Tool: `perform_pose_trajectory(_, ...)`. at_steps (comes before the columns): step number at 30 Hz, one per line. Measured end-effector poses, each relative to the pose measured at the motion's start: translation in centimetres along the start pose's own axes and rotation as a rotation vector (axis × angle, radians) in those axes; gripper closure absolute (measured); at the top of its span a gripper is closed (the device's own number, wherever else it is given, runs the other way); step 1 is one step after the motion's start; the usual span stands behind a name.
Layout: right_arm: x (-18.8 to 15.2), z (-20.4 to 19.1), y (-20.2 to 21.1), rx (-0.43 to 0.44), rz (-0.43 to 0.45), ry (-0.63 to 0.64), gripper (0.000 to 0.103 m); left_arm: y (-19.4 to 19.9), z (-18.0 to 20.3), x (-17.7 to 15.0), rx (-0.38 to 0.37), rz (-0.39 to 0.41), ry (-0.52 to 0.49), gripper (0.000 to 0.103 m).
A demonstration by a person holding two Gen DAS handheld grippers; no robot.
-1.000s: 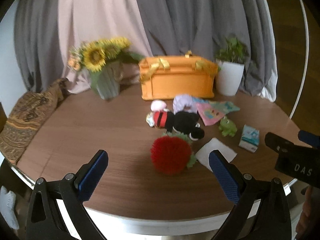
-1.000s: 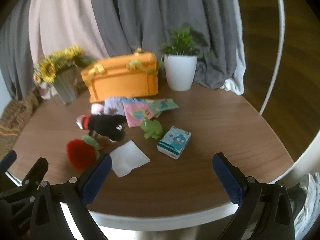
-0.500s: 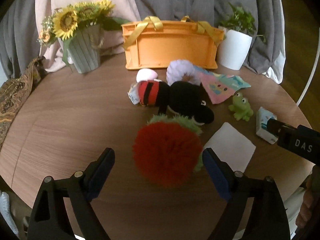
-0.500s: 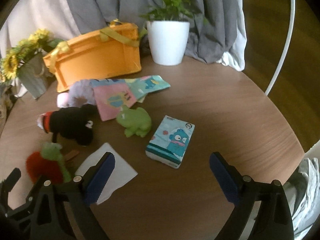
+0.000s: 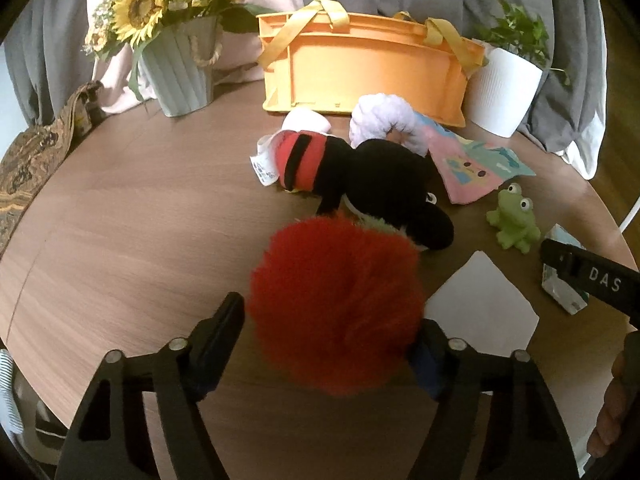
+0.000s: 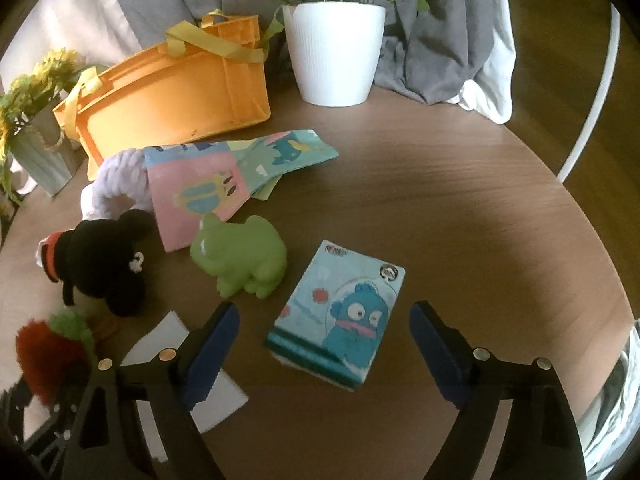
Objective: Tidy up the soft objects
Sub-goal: 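Grasp the red pompom with the left tool while the right tool grasps the blue tissue pack, then carry the red pompom and blue tissue pack over the orange crate with both tools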
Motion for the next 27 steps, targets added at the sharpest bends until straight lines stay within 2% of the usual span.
perform_pose_trajectory(4, 0.0, -0.1, -0.9, 0.001, -0.023, 0.009, 0.020, -0.2, 0.1, 0.1, 0.008, 0.005, -0.001, 0.035)
perform_pose_trajectory(12, -0.3, 0.3, -2.1, 0.003, -0.059, 0.008, 0.036, -1.1, 0.7, 0.4, -0.015, 0.007, -0.023, 0.055)
perform_pose_trajectory(21, -0.6, 1.0, -1.4, 0.010, -0.071, 0.004, 0.037, -0.8, 1.3, 1.0, -0.023, 0.049, -0.051, 0.068)
perform_pose_trajectory(27, -0.3, 0.9, 0.0, 0.043, -0.050, 0.014, 0.037, 0.4, 1.5, 1.9, -0.030, 0.098, -0.058, 0.069)
Point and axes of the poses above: each gripper's, at about its wrist camera, not at the fingertips, and y roughly against the way its jaws point, z to its right, x to its top, the point moved 3 cm from there along -y, roughly the way its jaws point, and after that the axes turned 11 degrees about z, right-handed, at the moved point
